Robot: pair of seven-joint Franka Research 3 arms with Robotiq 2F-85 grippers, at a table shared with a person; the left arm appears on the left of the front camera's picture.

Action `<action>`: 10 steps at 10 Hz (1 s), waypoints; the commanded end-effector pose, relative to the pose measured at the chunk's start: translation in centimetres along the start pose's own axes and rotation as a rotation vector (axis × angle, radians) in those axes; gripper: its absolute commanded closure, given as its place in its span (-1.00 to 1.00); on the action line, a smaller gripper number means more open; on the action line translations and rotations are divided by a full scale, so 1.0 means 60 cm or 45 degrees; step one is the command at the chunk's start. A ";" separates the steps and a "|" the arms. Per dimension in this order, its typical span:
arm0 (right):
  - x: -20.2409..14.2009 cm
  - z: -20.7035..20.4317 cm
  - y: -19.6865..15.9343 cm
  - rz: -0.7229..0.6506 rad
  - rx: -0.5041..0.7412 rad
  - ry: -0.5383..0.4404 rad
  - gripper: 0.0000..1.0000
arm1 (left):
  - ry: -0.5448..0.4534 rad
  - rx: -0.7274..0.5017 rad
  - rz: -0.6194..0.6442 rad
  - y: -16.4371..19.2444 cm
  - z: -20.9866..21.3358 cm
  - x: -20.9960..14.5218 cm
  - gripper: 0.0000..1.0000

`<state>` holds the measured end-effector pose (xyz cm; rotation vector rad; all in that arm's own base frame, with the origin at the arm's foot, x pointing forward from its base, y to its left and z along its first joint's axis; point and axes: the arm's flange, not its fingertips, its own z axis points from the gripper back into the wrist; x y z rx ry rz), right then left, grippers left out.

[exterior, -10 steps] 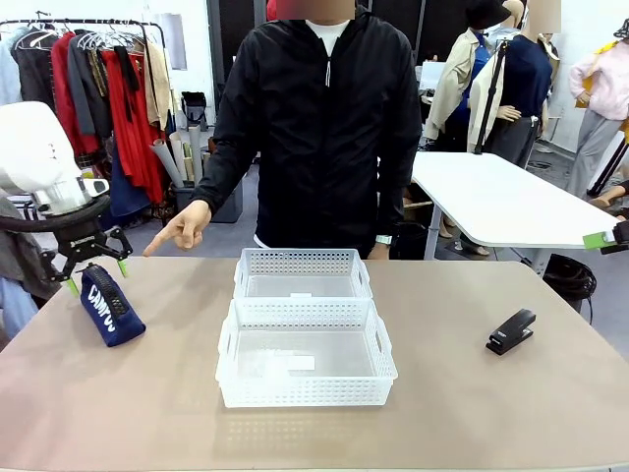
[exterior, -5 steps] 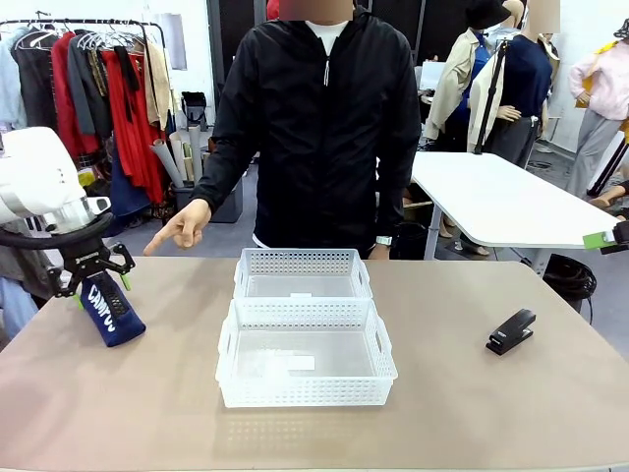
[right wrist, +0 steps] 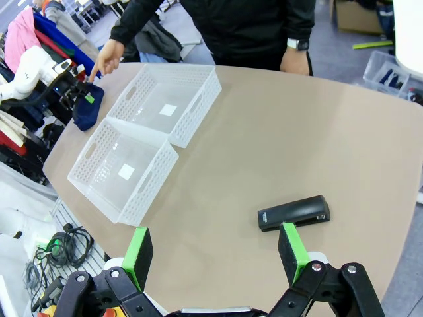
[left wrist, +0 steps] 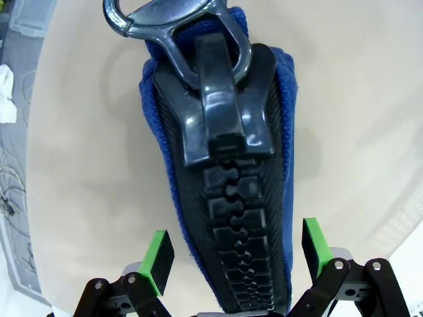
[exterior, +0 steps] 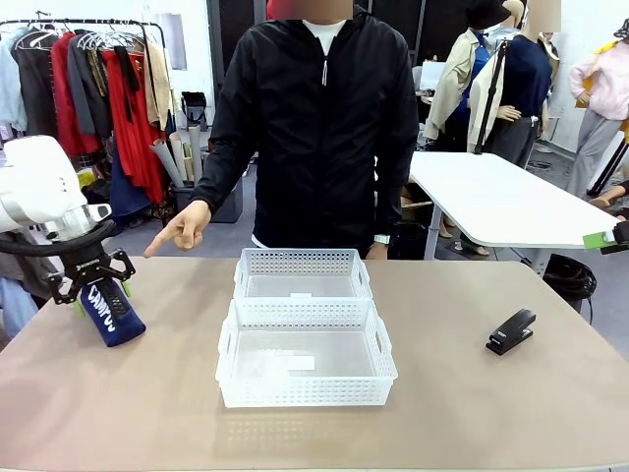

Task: Distribute items into two baskets.
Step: Pick up the Pencil pouch that the person points to.

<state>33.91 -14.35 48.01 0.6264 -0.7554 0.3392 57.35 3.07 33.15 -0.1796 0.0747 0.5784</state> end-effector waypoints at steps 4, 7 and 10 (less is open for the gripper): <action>0.002 -0.001 0.002 0.005 0.006 -0.010 -1.00 | 0.004 -0.031 -0.026 -0.001 0.005 -0.002 -0.28; 0.002 -0.001 0.002 0.005 0.006 -0.010 -1.00 | 0.004 -0.038 -0.031 -0.004 0.010 -0.004 0.89; 0.002 -0.001 0.002 0.005 0.006 -0.010 -1.00 | 0.004 -0.039 -0.034 -0.009 0.011 -0.003 1.00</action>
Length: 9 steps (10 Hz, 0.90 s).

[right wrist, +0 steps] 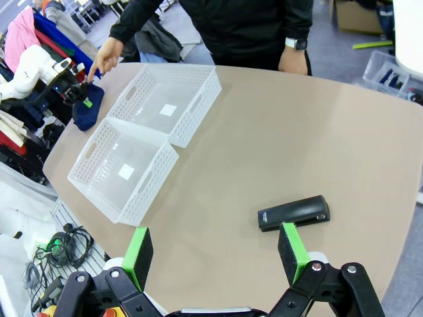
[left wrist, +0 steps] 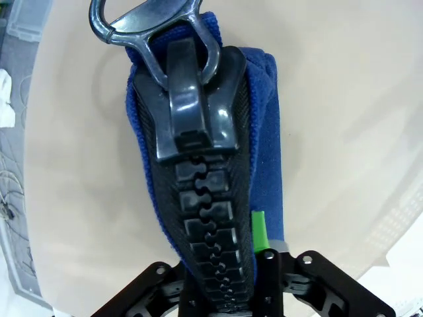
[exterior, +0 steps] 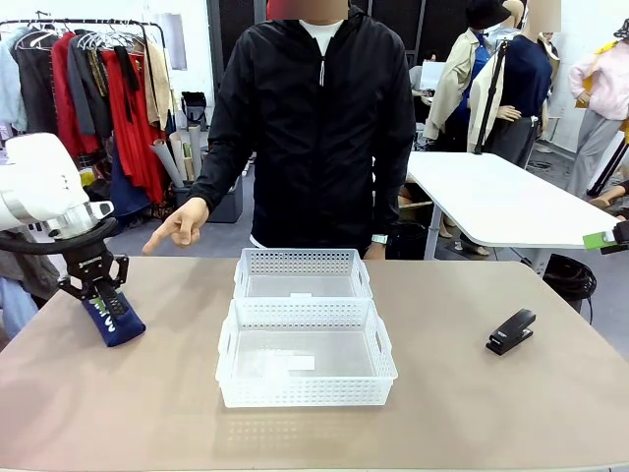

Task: Distribute items into two baskets.
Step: Pick up the Pencil pouch that the person points to.

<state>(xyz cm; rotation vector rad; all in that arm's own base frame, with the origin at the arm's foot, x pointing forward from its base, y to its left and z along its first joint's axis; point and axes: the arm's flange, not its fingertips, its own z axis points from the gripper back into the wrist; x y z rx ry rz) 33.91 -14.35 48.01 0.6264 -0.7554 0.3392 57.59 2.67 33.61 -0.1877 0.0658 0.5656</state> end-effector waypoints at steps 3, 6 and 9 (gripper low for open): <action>0.002 -0.001 0.002 0.005 0.005 -0.010 -1.00 | 0.017 -0.071 -0.016 -0.003 0.005 -0.001 1.00; 0.002 -0.001 0.002 0.005 0.005 -0.010 -1.00 | 0.001 -0.004 0.001 -0.001 0.000 0.000 1.00; 0.002 -0.001 0.002 0.005 0.005 -0.010 -1.00 | 0.001 -0.004 0.001 -0.001 0.000 0.000 1.00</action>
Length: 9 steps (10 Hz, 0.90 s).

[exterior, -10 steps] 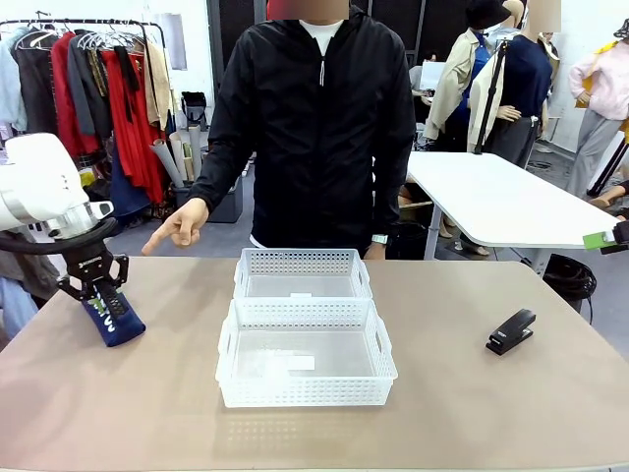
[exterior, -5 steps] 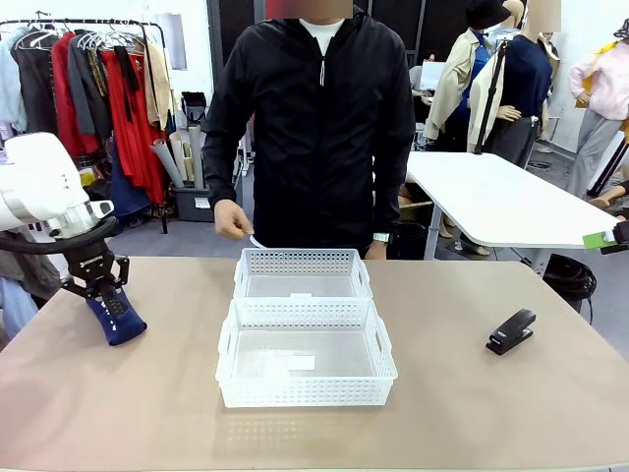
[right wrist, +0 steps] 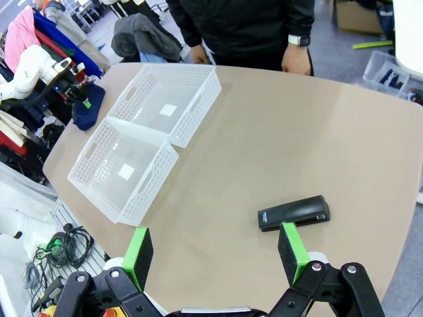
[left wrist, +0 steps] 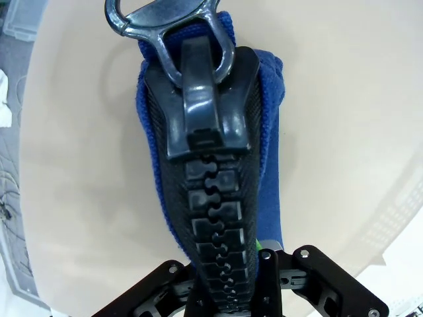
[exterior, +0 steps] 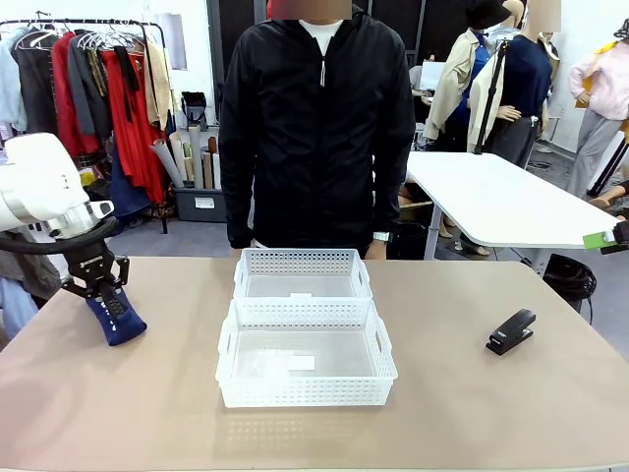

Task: Distribute items into two baskets.
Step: Pick up the Pencil pouch that the person points to.

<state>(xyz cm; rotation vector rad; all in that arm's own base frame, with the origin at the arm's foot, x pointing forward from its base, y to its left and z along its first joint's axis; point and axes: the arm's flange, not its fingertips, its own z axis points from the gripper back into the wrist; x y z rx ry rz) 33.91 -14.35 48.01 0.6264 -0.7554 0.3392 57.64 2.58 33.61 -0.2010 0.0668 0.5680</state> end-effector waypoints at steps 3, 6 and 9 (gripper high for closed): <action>0.002 -0.001 0.002 0.005 0.005 -0.010 -1.00 | -0.010 0.072 -0.248 -0.013 0.038 0.013 1.00; 0.002 -0.001 0.002 0.005 0.005 -0.010 -1.00 | -0.035 0.084 -0.572 -0.048 0.085 0.006 1.00; 0.002 -0.001 0.002 0.005 0.005 -0.010 -1.00 | 0.017 -0.018 -0.926 -0.070 0.136 -0.008 1.00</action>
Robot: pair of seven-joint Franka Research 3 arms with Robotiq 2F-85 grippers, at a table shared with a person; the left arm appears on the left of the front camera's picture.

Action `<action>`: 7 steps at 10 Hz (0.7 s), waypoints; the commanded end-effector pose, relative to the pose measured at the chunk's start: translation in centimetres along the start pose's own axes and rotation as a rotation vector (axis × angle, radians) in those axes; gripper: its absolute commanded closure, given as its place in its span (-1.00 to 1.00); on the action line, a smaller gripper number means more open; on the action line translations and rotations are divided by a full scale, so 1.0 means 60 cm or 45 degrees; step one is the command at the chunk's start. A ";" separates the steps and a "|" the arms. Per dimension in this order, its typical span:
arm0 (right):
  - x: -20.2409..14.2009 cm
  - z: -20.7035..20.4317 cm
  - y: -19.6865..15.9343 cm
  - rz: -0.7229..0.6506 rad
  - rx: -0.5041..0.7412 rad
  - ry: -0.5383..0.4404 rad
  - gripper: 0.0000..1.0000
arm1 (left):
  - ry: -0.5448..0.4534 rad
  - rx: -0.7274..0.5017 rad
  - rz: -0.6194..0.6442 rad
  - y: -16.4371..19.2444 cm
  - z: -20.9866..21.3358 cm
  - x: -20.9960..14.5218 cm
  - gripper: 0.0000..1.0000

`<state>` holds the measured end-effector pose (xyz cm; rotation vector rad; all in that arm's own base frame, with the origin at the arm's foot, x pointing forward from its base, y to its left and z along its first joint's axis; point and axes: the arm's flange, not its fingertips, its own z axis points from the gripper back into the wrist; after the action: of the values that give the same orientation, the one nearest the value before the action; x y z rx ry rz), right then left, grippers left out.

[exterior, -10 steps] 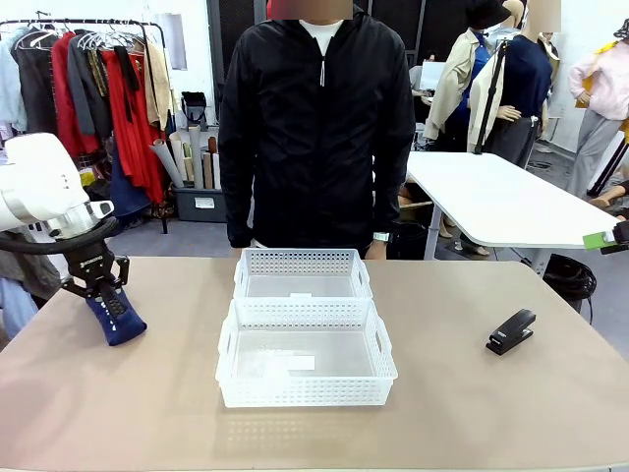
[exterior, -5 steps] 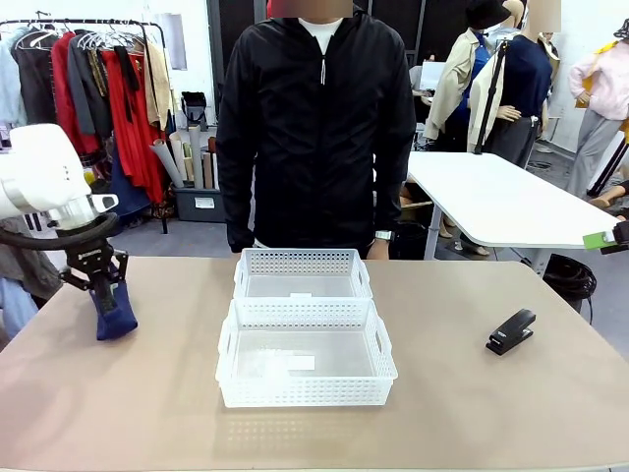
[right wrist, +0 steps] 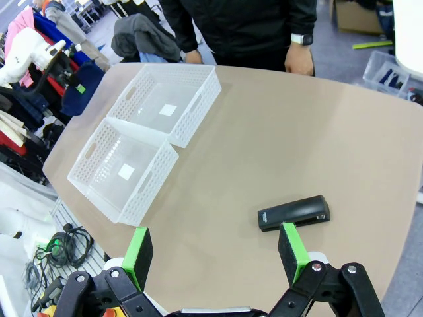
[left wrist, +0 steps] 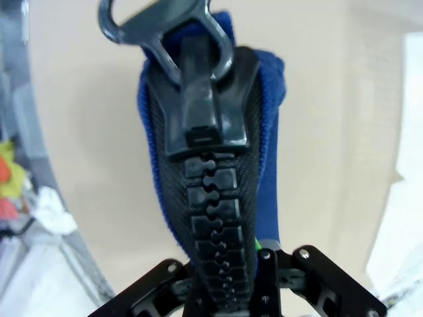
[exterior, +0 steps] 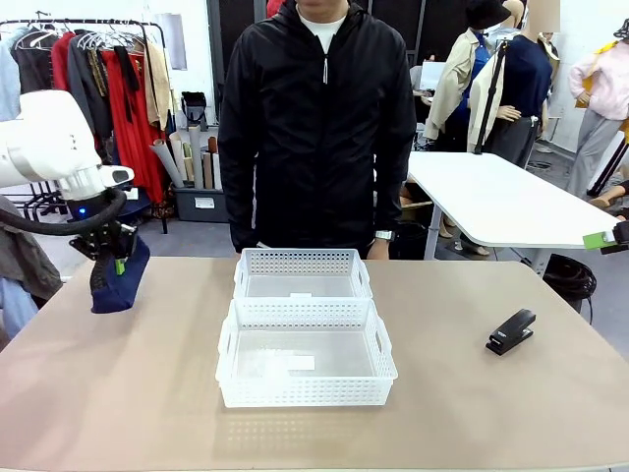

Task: Distribute items into two baskets.
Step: Pick up the Pencil pouch that the person points to.

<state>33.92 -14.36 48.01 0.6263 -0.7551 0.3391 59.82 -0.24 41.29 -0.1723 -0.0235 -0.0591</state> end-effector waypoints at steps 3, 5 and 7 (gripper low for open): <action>0.002 -0.001 0.002 0.005 0.006 -0.011 -1.00 | 0.130 -0.048 -0.411 -0.008 0.083 -0.005 1.00; 0.002 -0.001 0.002 0.005 0.006 -0.011 -1.00 | 0.208 0.026 -0.662 -0.036 0.127 -0.005 1.00; 0.002 -0.001 0.002 0.005 0.006 -0.011 -1.00 | 0.238 0.100 -0.852 -0.065 0.163 -0.015 1.00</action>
<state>33.92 -14.36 48.01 0.6261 -0.7550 0.3390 58.45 -2.28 50.57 -0.1186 0.1108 -0.6550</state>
